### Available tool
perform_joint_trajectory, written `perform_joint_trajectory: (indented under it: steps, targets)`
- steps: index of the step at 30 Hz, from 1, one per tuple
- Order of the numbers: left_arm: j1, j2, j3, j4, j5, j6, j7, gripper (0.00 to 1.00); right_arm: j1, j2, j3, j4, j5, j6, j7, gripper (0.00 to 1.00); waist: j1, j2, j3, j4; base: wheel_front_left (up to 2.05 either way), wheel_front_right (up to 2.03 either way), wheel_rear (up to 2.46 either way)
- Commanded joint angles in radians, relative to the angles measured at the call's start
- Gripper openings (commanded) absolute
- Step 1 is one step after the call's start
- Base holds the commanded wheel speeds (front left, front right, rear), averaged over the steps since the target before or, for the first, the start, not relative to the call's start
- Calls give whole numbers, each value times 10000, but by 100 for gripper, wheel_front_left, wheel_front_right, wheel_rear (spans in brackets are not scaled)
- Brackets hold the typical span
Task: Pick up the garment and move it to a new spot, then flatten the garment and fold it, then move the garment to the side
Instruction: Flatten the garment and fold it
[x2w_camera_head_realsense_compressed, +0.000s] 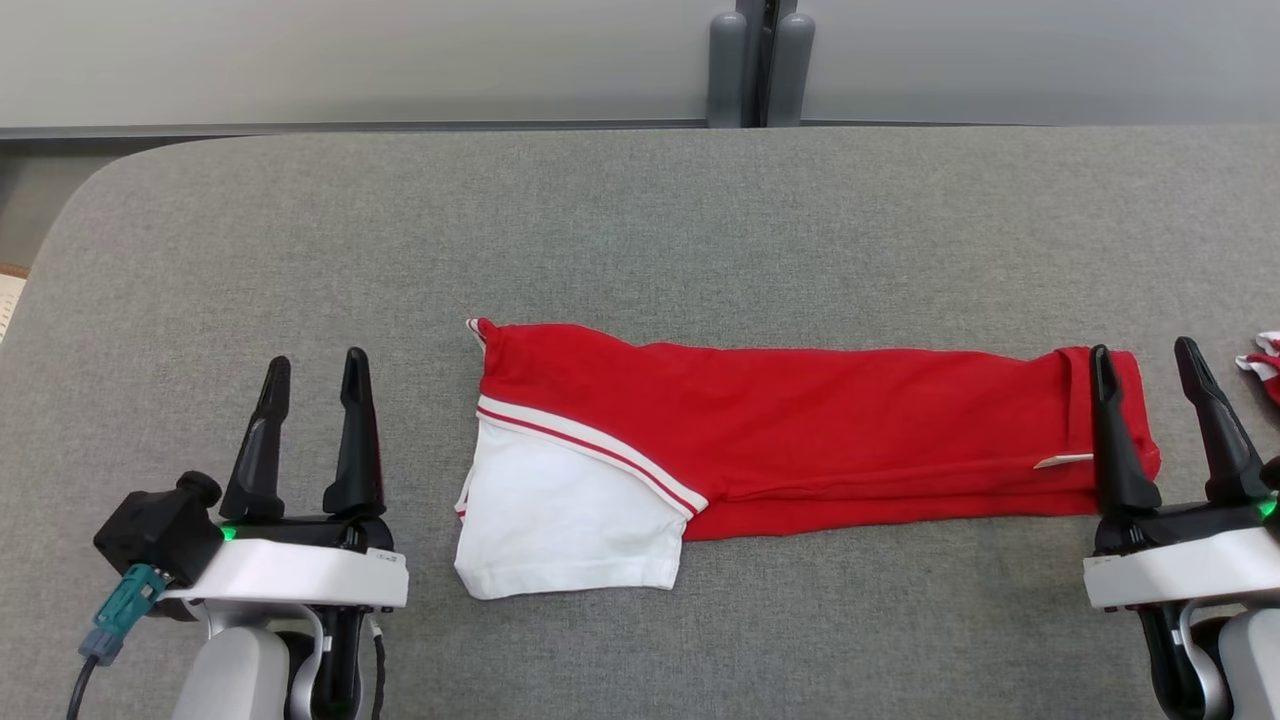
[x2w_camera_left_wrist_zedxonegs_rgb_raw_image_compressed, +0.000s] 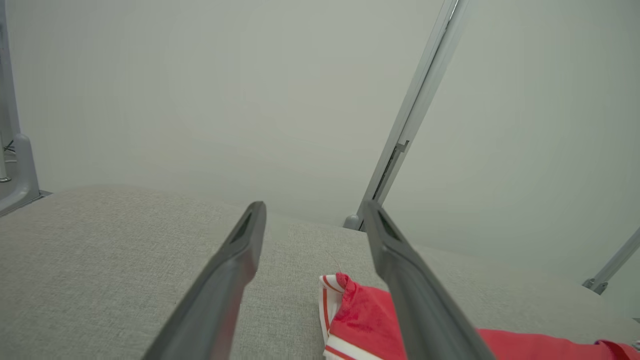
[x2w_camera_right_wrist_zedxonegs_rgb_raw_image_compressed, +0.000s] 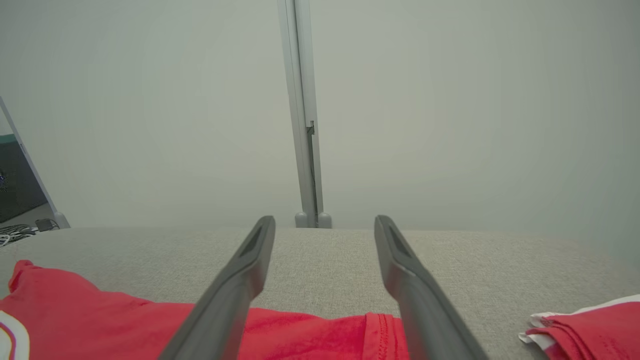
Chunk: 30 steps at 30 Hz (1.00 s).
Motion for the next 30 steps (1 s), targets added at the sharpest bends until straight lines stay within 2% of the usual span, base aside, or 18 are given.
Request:
perform_joint_trajectory:
  steps: [1, 4, 18, 24, 28, 29, 30]
  targets:
    - [-99, 14, -42, 29, -68, -61, -42, 100, 30, 19, -83, 67, -63, -1, -11, 100, 0, 0, 33, 26, 0, 0, 0]
    - [-178, 17, -114, 117, -96, -49, -42, 100, -60, 140, -322, 459, 99, -2, -10, 100, 0, 0, 99, 62, 0, 0, 0]
    - [-326, 15, -535, 330, -182, 56, -43, 100, -1571, 381, -1263, 4810, 1334, -1, 399, 100, 0, 0, 384, 393, 0, 0, 0]
    - [-369, 15, -557, 364, -178, 116, -43, 100, -2064, 364, -1181, 6090, 1644, -1, 866, 100, 0, 0, 468, 543, 0, 0, 0]
    - [-372, 15, -558, 357, -189, 152, -43, 100, -2132, 557, -571, 6489, 1888, 2, 1260, 100, 0, 0, 494, 612, 0, 0, 0]
    - [-365, 21, -553, 352, -193, 160, -43, 100, -2122, 542, -427, 6523, 1948, 2, 1333, 36, 0, 0, 494, 618, 0, 0, 0]
    - [-355, 14, -558, 344, -199, 171, -43, 100, -2100, 514, -258, 6518, 2029, 14, 1362, 0, 0, 0, 494, 622, 0, 0, 0]
